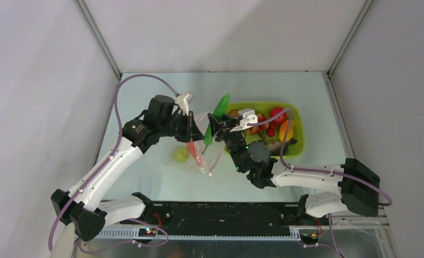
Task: Place the food in the zip-top bag and seal the zipper
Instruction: Place the fake vegetable in the zipper food storage bag.
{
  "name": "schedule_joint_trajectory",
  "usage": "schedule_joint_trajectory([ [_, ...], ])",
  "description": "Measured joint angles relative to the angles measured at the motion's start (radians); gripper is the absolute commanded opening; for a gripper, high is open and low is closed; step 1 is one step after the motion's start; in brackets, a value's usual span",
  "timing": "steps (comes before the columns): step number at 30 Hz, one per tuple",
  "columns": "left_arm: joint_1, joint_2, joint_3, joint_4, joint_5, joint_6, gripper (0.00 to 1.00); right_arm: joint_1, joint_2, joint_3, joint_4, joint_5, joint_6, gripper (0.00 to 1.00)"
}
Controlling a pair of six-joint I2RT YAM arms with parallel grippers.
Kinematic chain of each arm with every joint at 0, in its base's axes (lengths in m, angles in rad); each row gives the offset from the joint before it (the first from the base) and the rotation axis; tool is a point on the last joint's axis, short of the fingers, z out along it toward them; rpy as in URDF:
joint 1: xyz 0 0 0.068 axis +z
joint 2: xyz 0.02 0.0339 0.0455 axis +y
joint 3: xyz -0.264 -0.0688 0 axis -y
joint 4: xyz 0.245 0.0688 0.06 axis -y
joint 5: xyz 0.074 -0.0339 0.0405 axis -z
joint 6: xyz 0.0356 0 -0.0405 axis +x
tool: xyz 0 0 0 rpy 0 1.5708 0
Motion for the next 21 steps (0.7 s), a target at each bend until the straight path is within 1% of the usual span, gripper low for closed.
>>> schedule_joint_trajectory([
  [2, 0.000, -0.001, -0.005, -0.003, 0.000, 0.000, 0.00, 0.023, 0.022, 0.000, -0.002, 0.023, -0.005, 0.02],
  [7, 0.001, -0.001, -0.018, -0.019, 0.000, 0.000, 0.00, 0.054, 0.056, 0.000, -0.005, 0.072, -0.005, 0.11],
  [10, 0.001, -0.001, -0.018, -0.019, 0.000, 0.000, 0.00, 0.069, 0.080, -0.001, -0.006, 0.109, 0.009, 0.14],
  [12, 0.001, -0.001, -0.018, -0.019, 0.000, 0.000, 0.00, 0.077, 0.101, -0.002, 0.008, 0.135, 0.016, 0.17],
  [13, 0.001, -0.001, -0.018, -0.019, 0.000, 0.000, 0.00, 0.080, 0.114, -0.002, 0.019, 0.149, 0.016, 0.21],
  [19, 0.001, -0.002, -0.018, -0.019, 0.020, -0.003, 0.00, 0.108, 0.164, -0.006, 0.105, 0.209, -0.026, 0.30],
  [21, 0.000, -0.008, -0.018, -0.019, 0.025, -0.008, 0.00, 0.118, 0.167, -0.006, 0.129, 0.229, -0.044, 0.38],
])
